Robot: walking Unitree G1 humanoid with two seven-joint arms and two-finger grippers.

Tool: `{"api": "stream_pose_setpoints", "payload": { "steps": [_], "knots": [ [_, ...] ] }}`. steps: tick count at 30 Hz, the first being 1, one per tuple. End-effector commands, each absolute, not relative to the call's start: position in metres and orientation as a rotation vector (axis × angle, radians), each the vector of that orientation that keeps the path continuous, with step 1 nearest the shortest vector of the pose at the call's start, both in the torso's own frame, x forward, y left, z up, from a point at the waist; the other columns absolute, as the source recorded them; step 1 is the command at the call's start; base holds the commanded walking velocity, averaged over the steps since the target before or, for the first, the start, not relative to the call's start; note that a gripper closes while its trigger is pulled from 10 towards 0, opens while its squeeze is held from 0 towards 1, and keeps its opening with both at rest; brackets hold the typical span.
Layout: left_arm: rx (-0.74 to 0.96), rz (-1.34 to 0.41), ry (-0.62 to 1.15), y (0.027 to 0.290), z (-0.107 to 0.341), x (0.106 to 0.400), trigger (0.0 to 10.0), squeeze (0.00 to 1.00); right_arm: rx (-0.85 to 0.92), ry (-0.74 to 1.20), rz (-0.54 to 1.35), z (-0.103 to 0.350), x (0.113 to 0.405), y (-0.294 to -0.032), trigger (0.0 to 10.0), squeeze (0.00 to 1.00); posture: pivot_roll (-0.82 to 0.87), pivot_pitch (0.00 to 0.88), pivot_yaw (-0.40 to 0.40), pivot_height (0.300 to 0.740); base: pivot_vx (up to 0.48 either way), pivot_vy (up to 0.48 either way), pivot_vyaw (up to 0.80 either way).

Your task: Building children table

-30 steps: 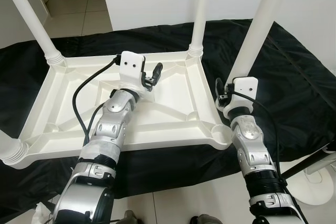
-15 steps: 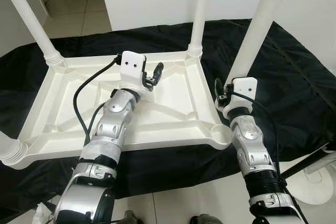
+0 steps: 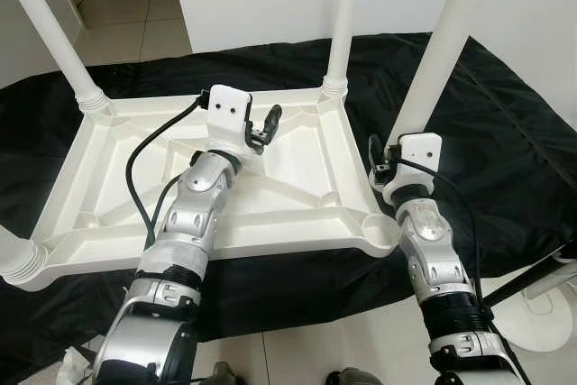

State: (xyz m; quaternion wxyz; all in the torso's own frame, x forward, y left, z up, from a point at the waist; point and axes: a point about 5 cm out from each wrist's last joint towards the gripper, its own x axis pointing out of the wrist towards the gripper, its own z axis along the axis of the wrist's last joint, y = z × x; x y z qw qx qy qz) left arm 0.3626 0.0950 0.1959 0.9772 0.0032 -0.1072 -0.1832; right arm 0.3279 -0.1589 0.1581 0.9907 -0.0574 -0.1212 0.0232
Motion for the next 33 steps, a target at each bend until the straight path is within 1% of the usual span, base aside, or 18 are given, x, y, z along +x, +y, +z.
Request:
{"api": "stream_pose_setpoints", "payload": {
  "steps": [1, 3, 6, 8, 9, 11, 14, 18, 23, 25, 26, 28, 29, 30, 31, 32, 33],
  "knots": [
    [0.025, -0.325, -0.233, 0.102, 0.199, 0.364, 10.0, 0.00, -0.127, -0.273, 0.042, 0.164, 0.329, -0.163, 10.0, 0.00, -0.09, 0.002, 0.043, 0.740, 0.000, 0.000, 0.00],
    [0.025, -0.325, -0.233, 0.102, 0.199, 0.364, 10.0, 0.00, -0.127, -0.273, 0.042, 0.164, 0.329, -0.163, 10.0, 0.00, -0.09, 0.002, 0.043, 0.740, 0.000, 0.000, 0.00],
    [0.038, -0.376, -0.242, 0.103, 0.199, 0.361, 10.0, 0.00, -0.150, -0.264, 0.036, 0.161, 0.328, -0.169, 10.0, 0.00, -0.08, 0.017, 0.048, 0.740, 0.000, 0.000, 0.00],
    [0.047, -0.457, -0.254, 0.103, 0.199, 0.356, 10.0, 0.00, -0.153, -0.262, 0.030, 0.160, 0.327, -0.171, 10.0, 0.00, -0.07, 0.026, 0.049, 0.740, 0.000, 0.000, 0.00],
    [0.047, -0.457, -0.254, 0.103, 0.199, 0.356, 10.0, 0.00, -0.153, -0.262, 0.030, 0.160, 0.327, -0.171, 10.0, 0.00, -0.07, 0.026, 0.049, 0.740, 0.000, 0.000, 0.00],
    [0.061, -0.524, -0.271, 0.100, 0.201, 0.352, 10.0, 0.00, -0.156, -0.263, 0.035, 0.160, 0.326, -0.170, 10.0, 0.00, -0.08, 0.027, 0.057, 0.740, 0.000, 0.000, 0.00],
    [0.087, -0.550, -0.282, 0.100, 0.201, 0.348, 10.0, 0.00, -0.160, -0.260, 0.038, 0.157, 0.324, -0.170, 10.0, 0.00, -0.08, 0.030, 0.070, 0.740, 0.000, 0.000, 0.00],
    [0.106, -0.534, -0.279, 0.101, 0.198, 0.349, 10.0, 0.00, -0.177, -0.251, 0.029, 0.155, 0.324, -0.172, 10.0, 0.00, -0.08, 0.035, 0.073, 0.740, 0.000, 0.000, 0.00],
    [0.114, -0.572, -0.290, 0.100, 0.199, 0.344, 10.0, 0.00, -0.168, -0.262, 0.036, 0.158, 0.325, -0.172, 10.0, 0.00, -0.07, 0.042, 0.069, 0.740, 0.000, 0.000, 0.00],
    [0.141, -0.643, -0.303, 0.096, 0.199, 0.334, 10.0, 0.00, -0.174, -0.261, 0.054, 0.158, 0.325, -0.171, 10.0, 0.00, -0.04, 0.048, 0.048, 0.740, 0.000, 0.000, 0.00],
    [0.141, -0.643, -0.303, 0.096, 0.199, 0.334, 10.0, 0.00, -0.174, -0.261, 0.054, 0.158, 0.325, -0.171, 10.0, 0.00, -0.04, 0.048, 0.048, 0.740, 0.000, 0.000, 0.00],
    [0.157, -0.722, -0.312, 0.087, 0.197, 0.324, 10.0, 0.00, -0.177, -0.255, 0.076, 0.157, 0.326, -0.170, 10.0, 0.00, -0.03, 0.045, 0.035, 0.740, 0.000, 0.000, 0.00],
    [0.157, -0.722, -0.312, 0.087, 0.197, 0.324, 10.0, 0.00, -0.177, -0.255, 0.076, 0.157, 0.326, -0.170, 10.0, 0.00, -0.03, 0.045, 0.035, 0.740, 0.000, 0.000, 0.00],
    [0.161, -0.771, -0.312, 0.082, 0.195, 0.317, 10.0, 0.00, -0.180, -0.254, 0.090, 0.157, 0.328, -0.167, 10.0, 0.00, -0.02, 0.045, 0.019, 0.740, 0.000, 0.000, 0.00],
    [0.161, -0.771, -0.312, 0.082, 0.195, 0.317, 10.0, 0.00, -0.180, -0.254, 0.090, 0.157, 0.328, -0.167, 10.0, 0.00, -0.02, 0.045, 0.019, 0.740, 0.000, 0.000, 0.00],
    [0.166, -0.811, -0.310, 0.079, 0.193, 0.311, 10.0, 0.00, -0.180, -0.254, 0.101, 0.157, 0.329, -0.165, 10.0, 0.00, -0.02, 0.045, 0.019, 0.740, 0.000, 0.000, 0.00],
    [0.188, -0.854, -0.311, 0.076, 0.190, 0.305, 10.0, 0.00, -0.181, -0.256, 0.112, 0.159, 0.331, -0.163, 10.0, 0.00, 0.00, 0.047, -0.003, 0.740, 0.000, 0.000, 0.00]
  ]
}}
